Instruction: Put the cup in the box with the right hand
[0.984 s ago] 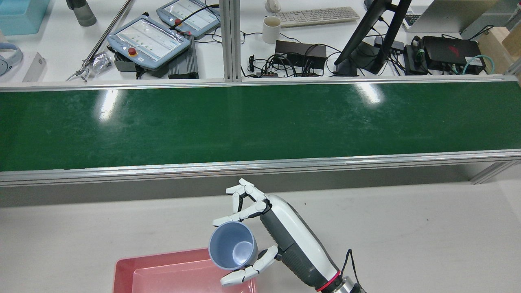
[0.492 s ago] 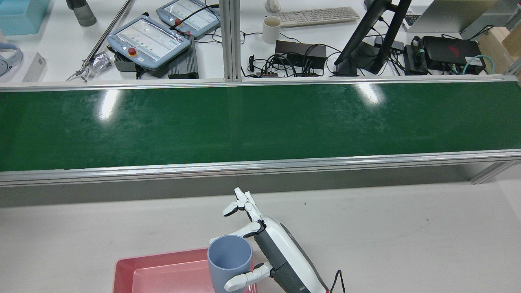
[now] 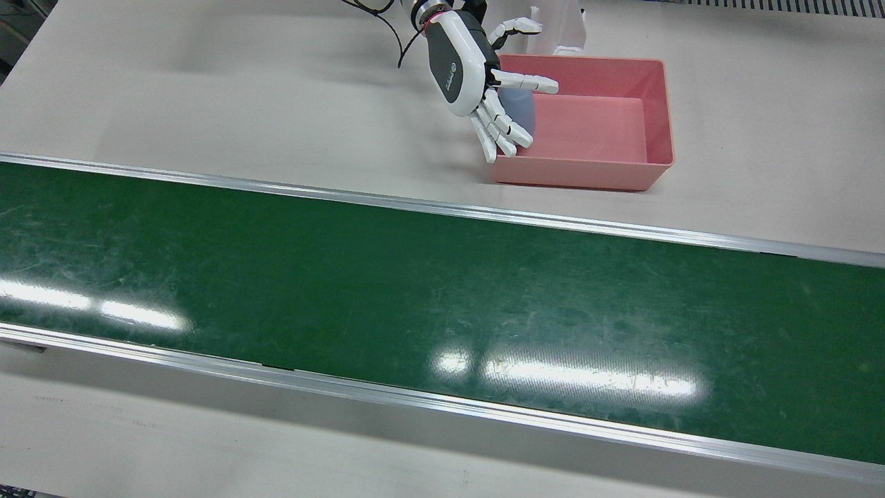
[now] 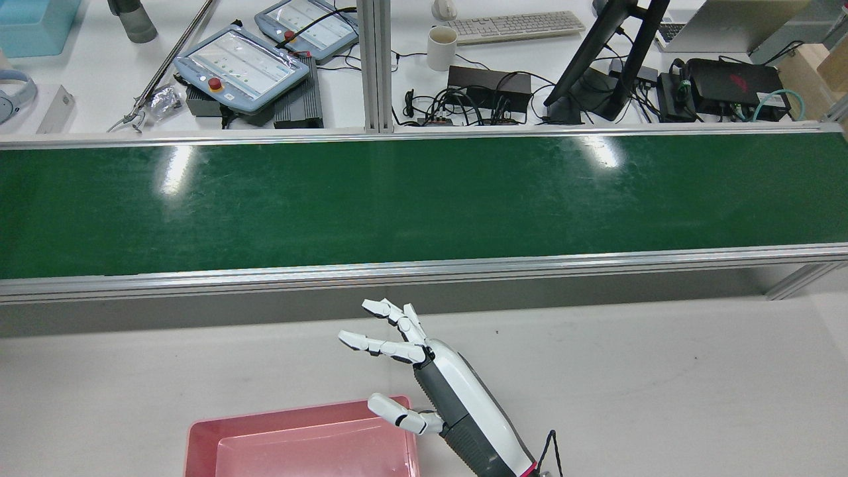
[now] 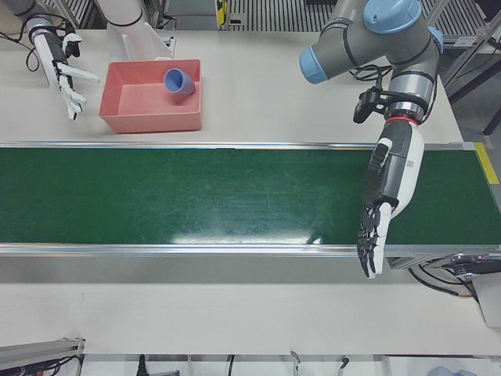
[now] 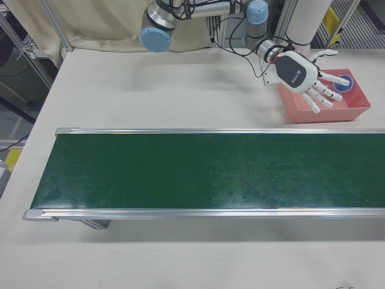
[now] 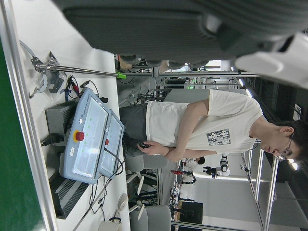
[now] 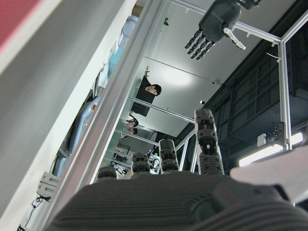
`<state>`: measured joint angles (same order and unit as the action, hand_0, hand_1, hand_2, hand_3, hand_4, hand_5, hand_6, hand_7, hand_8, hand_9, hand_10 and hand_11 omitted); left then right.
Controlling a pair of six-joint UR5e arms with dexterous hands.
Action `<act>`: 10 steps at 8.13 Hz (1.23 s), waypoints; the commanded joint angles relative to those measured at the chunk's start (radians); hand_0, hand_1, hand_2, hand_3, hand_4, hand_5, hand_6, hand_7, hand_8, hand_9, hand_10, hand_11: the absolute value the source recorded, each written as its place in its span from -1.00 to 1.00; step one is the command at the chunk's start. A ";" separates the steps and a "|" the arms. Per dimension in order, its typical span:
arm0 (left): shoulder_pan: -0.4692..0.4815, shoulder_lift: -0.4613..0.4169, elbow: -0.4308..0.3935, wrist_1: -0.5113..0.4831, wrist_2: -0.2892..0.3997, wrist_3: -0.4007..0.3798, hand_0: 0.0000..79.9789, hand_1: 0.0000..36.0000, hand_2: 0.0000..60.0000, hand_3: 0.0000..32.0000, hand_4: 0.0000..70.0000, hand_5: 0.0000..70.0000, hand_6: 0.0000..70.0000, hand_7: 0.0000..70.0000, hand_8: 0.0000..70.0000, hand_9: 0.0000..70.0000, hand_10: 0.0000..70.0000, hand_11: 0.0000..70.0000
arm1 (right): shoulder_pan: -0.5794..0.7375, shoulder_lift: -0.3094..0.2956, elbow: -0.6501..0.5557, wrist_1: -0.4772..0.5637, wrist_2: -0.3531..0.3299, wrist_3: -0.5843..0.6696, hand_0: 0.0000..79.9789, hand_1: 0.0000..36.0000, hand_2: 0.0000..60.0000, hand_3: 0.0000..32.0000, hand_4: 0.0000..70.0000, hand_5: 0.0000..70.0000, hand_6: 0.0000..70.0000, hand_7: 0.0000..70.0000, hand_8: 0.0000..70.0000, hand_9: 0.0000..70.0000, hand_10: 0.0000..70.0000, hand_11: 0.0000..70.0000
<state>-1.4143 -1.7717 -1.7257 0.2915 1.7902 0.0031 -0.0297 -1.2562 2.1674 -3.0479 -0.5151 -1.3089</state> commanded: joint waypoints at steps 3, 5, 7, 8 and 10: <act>0.000 0.000 0.000 -0.002 0.000 0.000 -1.00 -1.00 -1.00 -1.00 -1.00 -1.00 -1.00 -1.00 -1.00 -1.00 -1.00 -1.00 | 0.373 -0.236 0.255 -0.043 -0.141 0.139 -0.21 -1.00 -1.00 -1.00 0.27 -1.00 -0.86 -0.24 -0.86 -0.67 -1.00 -1.00; 0.000 0.000 0.001 -0.002 0.000 0.000 -1.00 -1.00 -1.00 -1.00 -1.00 -1.00 -1.00 -1.00 -1.00 -1.00 -1.00 -1.00 | 0.552 -0.247 0.223 -0.399 -0.161 0.515 -0.15 -1.00 -0.95 -1.00 0.56 -1.00 -0.82 -0.03 -0.84 -0.61 -0.97 -0.98; 0.000 0.000 0.000 0.000 0.000 0.000 -1.00 -1.00 -1.00 -1.00 -1.00 -1.00 -1.00 -1.00 -1.00 -1.00 -1.00 -1.00 | 0.887 -0.243 0.087 -0.463 -0.432 0.737 -0.06 -1.00 -0.93 -1.00 0.41 -1.00 -0.81 -0.02 -0.81 -0.59 -0.96 -0.95; 0.000 0.000 0.000 0.000 0.000 0.000 -1.00 -1.00 -1.00 -1.00 -1.00 -1.00 -1.00 -1.00 -1.00 -1.00 -1.00 -1.00 | 1.007 -0.244 0.001 -0.463 -0.539 0.817 -0.02 -1.00 -0.86 -1.00 0.46 -1.00 -0.79 0.08 -0.80 -0.56 -0.96 -0.95; 0.000 0.000 -0.002 0.000 0.000 0.000 -1.00 -1.00 -1.00 -1.00 -1.00 -1.00 -1.00 -1.00 -1.00 -1.00 -1.00 -1.00 | 1.092 -0.256 -0.145 -0.453 -0.596 0.977 0.00 -1.00 -0.82 -1.00 0.85 -1.00 -0.72 0.29 -0.77 -0.49 -0.92 -0.90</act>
<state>-1.4143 -1.7717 -1.7263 0.2913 1.7902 0.0031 0.9421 -1.5006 2.1569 -3.5043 -1.0296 -0.4826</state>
